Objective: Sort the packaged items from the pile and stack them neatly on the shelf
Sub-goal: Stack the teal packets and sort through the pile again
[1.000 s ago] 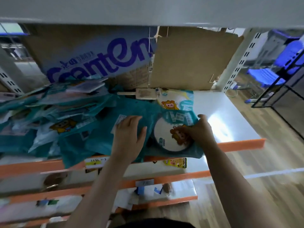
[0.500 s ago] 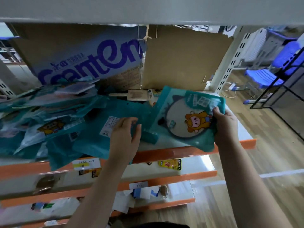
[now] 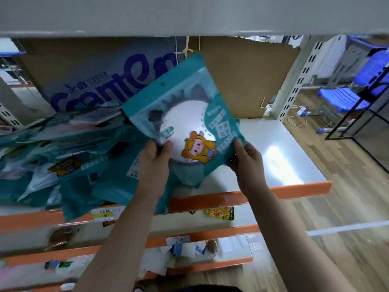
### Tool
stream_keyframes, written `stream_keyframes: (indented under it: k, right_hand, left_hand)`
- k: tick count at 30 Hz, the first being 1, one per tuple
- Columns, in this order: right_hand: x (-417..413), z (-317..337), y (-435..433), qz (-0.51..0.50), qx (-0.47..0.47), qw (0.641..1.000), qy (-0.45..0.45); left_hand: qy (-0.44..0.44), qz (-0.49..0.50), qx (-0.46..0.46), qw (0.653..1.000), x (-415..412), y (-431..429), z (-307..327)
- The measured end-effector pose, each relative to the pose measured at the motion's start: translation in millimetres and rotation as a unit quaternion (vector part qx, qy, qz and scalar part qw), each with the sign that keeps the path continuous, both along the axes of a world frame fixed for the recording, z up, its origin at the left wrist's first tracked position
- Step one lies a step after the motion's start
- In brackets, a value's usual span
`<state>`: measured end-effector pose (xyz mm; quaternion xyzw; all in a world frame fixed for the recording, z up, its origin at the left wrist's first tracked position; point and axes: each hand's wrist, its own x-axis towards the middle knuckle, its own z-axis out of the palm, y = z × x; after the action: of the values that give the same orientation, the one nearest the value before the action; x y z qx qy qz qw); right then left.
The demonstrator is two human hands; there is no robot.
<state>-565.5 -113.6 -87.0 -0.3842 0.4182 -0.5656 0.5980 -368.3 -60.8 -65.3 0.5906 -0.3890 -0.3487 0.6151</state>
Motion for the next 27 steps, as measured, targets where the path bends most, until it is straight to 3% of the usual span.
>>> stream_keyframes:
  k: [2, 4, 6, 8, 13, 17, 20, 23, 27]
  right_hand:
    - [-6.5, -1.3, -16.1, -0.037, 0.001, 0.993, 0.113]
    - [-15.7, -7.5, -35.5, -0.049, -0.047, 0.96, 0.272]
    - [-23.3, -14.6, -51.9, 0.0, -0.102, 0.878, 0.468]
    - [-26.4, -19.7, -62.1, 0.065, -0.132, 0.802, 0.579]
    - [-21.4, -16.9, -65.6, 0.095, -0.171, 0.744, 0.639]
    - [-14.6, -21.1, -63.3, 0.052, -0.134, 0.758, 0.636]
    - [-17.5, -28.6, -66.8, -0.005, -0.101, 0.734, 0.672]
    - [-22.5, -24.0, -73.4, -0.009, -0.026, 0.748, 0.663]
    - [-27.0, -11.7, -82.2, 0.025, 0.051, 0.8, 0.598]
  left_hand:
    - [-0.032, 0.03, -0.003, 0.999, 19.3, 1.3, 0.7]
    - [-0.055, 0.06, -0.014, 0.997, 33.9, 5.9, -2.6]
    - [-0.059, 0.081, -0.016, 0.995, 45.0, 13.4, -8.1]
    - [-0.054, 0.085, -0.017, 0.995, 52.5, 21.8, -13.6]
    - [-0.042, 0.092, -0.005, 0.995, 59.8, 35.7, -21.6]
    - [-0.027, 0.089, -0.015, 0.996, 59.7, 36.3, -22.0]
    - [-0.028, 0.097, -0.021, 0.995, 61.0, 35.2, -26.2]
    - [-0.029, 0.102, -0.021, 0.994, 59.3, 34.0, -29.2]
    - [-0.031, 0.107, -0.017, 0.994, 56.3, 32.8, -31.1]
